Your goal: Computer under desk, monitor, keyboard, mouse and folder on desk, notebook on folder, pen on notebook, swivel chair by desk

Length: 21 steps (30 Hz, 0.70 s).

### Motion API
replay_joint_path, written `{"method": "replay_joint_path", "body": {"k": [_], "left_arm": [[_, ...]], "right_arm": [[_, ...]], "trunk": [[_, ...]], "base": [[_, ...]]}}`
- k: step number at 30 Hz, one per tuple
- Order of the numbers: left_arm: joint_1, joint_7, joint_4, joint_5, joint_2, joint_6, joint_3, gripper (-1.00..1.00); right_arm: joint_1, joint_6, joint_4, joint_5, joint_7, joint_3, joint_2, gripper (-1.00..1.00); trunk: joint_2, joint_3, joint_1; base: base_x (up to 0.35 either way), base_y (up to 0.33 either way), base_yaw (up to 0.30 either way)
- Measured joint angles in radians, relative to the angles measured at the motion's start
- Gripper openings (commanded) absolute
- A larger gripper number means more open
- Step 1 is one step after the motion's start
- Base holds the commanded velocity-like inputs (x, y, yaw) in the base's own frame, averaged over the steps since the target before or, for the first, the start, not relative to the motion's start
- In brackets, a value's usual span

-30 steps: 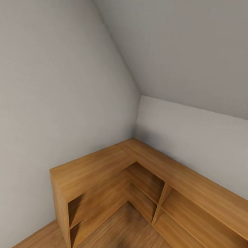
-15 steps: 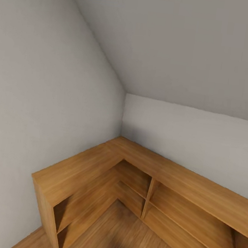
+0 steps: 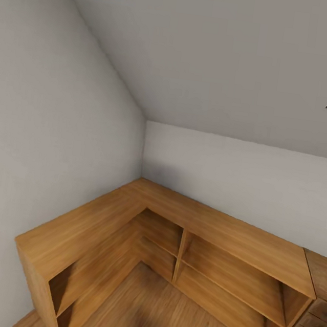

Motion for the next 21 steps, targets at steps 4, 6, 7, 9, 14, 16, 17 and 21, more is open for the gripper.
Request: {"method": "replay_joint_path", "body": {"k": [4, 6, 7, 9, 14, 16, 17, 21], "left_arm": [[0.000, 0.000, 0.000, 0.000, 0.000, 0.000, 0.000, 1.00], [0.000, 0.000, 0.000, 0.000, 0.000, 0.000, 0.000, 1.00], [0.000, 0.000, 0.000, 0.000, 0.000, 0.000, 0.000, 1.00], [0.000, 0.000, 0.000, 0.000, 0.000, 0.000, 0.000, 1.00], [0.000, 0.000, 0.000, -0.001, 0.000, -0.001, 0.000, 1.00], [0.000, 0.000, 0.000, -0.001, 0.000, -0.001, 0.000, 1.00], [0.000, 0.000, 0.000, -0.001, 0.000, -0.001, 0.000, 1.00], [0.000, 0.000, 0.000, -0.001, 0.000, -0.002, 0.000, 1.00]], "right_arm": [[0.000, 0.000, 0.000, -0.001, 0.000, 0.000, 0.000, 1.00], [0.000, 0.001, -0.001, -0.001, 0.000, 0.000, 0.000, 1.00], [0.000, 0.006, -0.001, -0.002, 0.000, -0.001, 0.000, 1.00], [0.000, 0.008, -0.001, -0.001, 0.000, 0.000, 0.000, 1.00], [0.000, 0.012, -0.002, -0.001, 0.000, 0.000, 0.000, 1.00], [0.000, 0.013, -0.002, -0.001, 0.000, 0.000, 0.000, 1.00], [0.000, 0.013, -0.002, -0.001, 0.000, 0.000, 0.000, 1.00], [0.000, 0.014, -0.002, -0.001, 0.000, 0.000, 0.000, 1.00]], "trunk": [[0.000, 0.000, 0.000], [0.000, 0.000, 0.000], [-0.001, 0.000, -0.001], [0.000, 0.000, 0.000], [0.000, 0.000, 0.000], [0.000, 0.000, 0.000], [0.000, 0.000, -0.001], [0.000, 0.000, -0.001]], "base": [[0.001, 0.000, -0.251], [0.101, 0.045, -0.251], [0.203, 0.097, -0.251], [0.228, 0.110, -0.251], [0.264, 0.128, -0.251], [0.288, 0.139, -0.251], [0.294, 0.142, -0.251], [0.297, 0.138, -0.251]]}}
